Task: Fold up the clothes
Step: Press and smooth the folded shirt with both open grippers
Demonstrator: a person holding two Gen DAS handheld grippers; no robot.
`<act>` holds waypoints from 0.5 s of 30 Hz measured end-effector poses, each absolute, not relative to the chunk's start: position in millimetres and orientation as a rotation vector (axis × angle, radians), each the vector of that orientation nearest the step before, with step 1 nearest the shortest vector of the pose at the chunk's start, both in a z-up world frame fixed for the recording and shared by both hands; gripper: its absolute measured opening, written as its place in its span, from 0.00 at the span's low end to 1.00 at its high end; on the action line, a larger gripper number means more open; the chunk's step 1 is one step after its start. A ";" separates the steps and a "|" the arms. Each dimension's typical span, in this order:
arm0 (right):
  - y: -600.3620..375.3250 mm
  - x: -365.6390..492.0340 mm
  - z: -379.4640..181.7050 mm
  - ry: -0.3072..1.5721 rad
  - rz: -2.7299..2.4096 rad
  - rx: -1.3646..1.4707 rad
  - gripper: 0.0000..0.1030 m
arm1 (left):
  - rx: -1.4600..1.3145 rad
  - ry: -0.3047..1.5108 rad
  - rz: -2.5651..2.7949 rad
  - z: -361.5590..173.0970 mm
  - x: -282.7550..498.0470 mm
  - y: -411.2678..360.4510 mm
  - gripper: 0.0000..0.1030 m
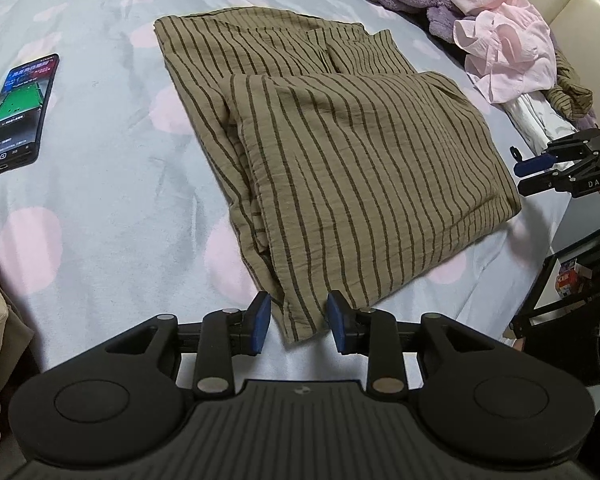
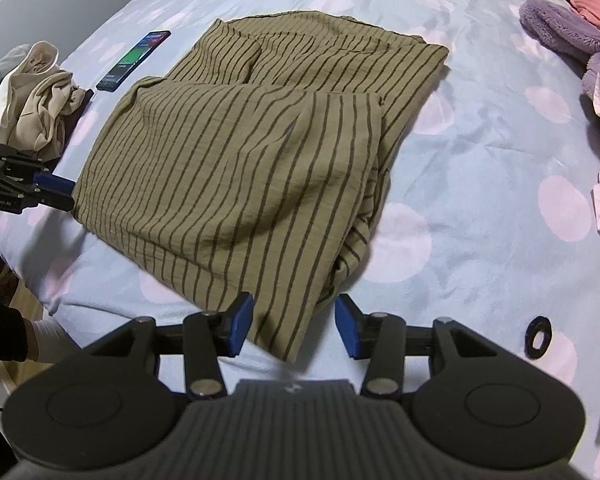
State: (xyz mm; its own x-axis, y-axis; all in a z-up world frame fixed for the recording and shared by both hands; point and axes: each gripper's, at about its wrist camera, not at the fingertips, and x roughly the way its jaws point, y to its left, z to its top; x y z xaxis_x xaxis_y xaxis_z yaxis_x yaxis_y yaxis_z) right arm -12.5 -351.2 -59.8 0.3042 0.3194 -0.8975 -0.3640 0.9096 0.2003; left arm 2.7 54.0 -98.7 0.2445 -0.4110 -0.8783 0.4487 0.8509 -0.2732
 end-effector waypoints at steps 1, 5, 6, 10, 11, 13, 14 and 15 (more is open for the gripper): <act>-351.1 -12.2 -60.0 1.178 0.453 -0.043 0.49 | 0.036 1.188 -0.587 -99.0 3.0 54.0 0.28; -350.9 -11.2 -61.0 1.181 0.453 -0.044 0.50 | 0.042 1.196 -0.591 -100.9 2.4 52.5 0.31; -350.9 -11.4 -61.6 1.183 0.452 -0.045 0.50 | 0.046 1.198 -0.592 -101.4 1.9 51.9 0.33; -352.0 -12.1 -62.3 1.183 0.448 -0.045 0.52 | 0.055 1.197 -0.600 -102.1 1.0 51.2 0.35; -352.2 -12.4 -61.6 1.179 0.454 -0.038 0.52 | 0.054 1.193 -0.603 -101.5 1.0 51.2 0.35; -352.6 -13.2 -59.7 1.167 0.471 -0.022 0.53 | 0.053 1.160 -0.603 -97.6 -0.1 51.4 0.35; -352.8 -13.6 -58.7 1.162 0.479 -0.013 0.55 | 0.052 1.139 -0.600 -94.8 -0.4 51.6 0.35; -351.6 -14.5 -58.1 1.157 0.494 -0.011 0.58 | 0.047 1.124 -0.601 -92.5 -0.5 51.7 0.35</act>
